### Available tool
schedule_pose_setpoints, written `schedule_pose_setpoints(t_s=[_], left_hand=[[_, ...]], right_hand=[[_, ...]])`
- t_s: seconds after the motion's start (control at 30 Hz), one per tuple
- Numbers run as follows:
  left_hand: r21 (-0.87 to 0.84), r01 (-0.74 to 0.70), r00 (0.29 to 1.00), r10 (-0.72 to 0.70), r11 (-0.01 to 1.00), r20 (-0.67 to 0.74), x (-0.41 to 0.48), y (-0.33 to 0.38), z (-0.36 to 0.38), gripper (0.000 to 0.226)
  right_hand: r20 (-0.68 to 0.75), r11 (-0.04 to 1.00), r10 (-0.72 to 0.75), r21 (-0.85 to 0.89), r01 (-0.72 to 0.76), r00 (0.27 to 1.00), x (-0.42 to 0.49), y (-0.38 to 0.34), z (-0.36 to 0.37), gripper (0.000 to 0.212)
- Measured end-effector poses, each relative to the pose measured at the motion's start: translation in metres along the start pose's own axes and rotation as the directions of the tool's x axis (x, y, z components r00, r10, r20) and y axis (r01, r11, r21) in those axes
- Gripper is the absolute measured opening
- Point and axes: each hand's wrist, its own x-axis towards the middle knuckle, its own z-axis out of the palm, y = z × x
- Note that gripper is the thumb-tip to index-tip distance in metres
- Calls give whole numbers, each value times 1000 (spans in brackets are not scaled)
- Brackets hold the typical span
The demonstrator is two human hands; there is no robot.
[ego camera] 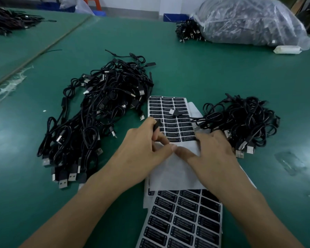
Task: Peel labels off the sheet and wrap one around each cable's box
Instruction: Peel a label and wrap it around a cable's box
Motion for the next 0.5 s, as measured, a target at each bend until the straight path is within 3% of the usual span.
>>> schedule_pose_setpoints(t_s=[0.07,0.17,0.3,0.4,0.5], left_hand=[[8,15,1000,-15,1000,-1,0,-1,-1,42],[33,44,999,-45,998,29,0,-3,-1,45],[23,51,999,-51,998,19,1,-4,-1,49],[12,46,999,-46,999,-25,1,-3,-4,54],[1,35,998,-35,999,-60,1,-1,-5,54]], right_hand=[[-55,998,-31,55,34,998,1,0,0,46],[-123,985,-67,149,85,990,3,0,0,49],[-147,915,-25,394,82,989,8,0,-4,38],[-95,801,61,598,8,994,13,-1,-7,12],[55,689,80,718,-95,995,19,-3,-10,8]])
